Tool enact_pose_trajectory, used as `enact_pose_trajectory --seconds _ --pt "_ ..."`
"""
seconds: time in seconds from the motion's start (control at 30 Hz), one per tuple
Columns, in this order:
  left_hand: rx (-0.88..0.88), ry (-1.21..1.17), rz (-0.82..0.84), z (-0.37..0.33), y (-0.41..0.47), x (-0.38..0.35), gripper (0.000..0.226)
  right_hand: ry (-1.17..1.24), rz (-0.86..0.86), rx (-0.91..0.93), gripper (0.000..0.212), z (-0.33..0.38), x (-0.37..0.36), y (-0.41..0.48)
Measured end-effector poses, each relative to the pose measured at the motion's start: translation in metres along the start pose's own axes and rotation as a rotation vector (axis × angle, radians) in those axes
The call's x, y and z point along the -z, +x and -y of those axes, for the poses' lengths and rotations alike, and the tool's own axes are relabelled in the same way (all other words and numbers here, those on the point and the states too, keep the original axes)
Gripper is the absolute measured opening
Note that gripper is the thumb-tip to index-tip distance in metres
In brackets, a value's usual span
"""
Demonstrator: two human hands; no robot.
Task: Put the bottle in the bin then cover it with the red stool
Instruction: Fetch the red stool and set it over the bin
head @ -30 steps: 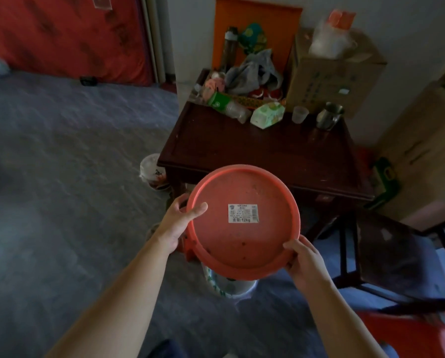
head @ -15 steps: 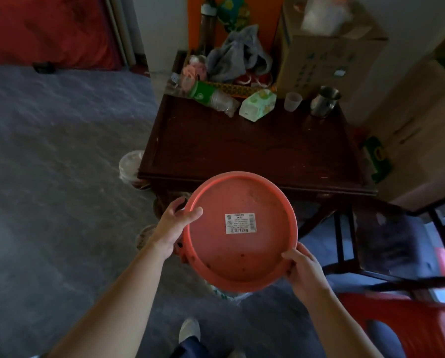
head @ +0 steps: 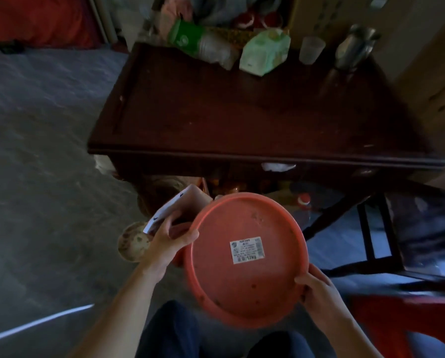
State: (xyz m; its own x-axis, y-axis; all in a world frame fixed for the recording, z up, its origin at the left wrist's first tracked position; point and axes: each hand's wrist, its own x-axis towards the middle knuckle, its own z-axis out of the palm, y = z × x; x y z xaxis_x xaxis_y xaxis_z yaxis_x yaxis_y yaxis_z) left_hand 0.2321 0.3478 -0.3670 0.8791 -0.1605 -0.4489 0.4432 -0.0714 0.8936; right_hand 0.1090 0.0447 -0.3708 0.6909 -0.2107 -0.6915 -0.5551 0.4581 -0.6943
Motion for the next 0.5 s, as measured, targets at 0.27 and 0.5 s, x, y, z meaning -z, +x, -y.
enact_pose_trajectory --seconds 0.27,0.5 --pt "-0.042 0.056 0.069 0.156 0.086 -0.032 0.104 -0.009 -0.026 0.000 0.050 -0.103 0.063 0.134" --pt "-0.103 -0.025 0.067 0.249 0.134 -0.047 0.125 -0.092 0.026 0.054 0.026 -0.149 0.102 0.209"
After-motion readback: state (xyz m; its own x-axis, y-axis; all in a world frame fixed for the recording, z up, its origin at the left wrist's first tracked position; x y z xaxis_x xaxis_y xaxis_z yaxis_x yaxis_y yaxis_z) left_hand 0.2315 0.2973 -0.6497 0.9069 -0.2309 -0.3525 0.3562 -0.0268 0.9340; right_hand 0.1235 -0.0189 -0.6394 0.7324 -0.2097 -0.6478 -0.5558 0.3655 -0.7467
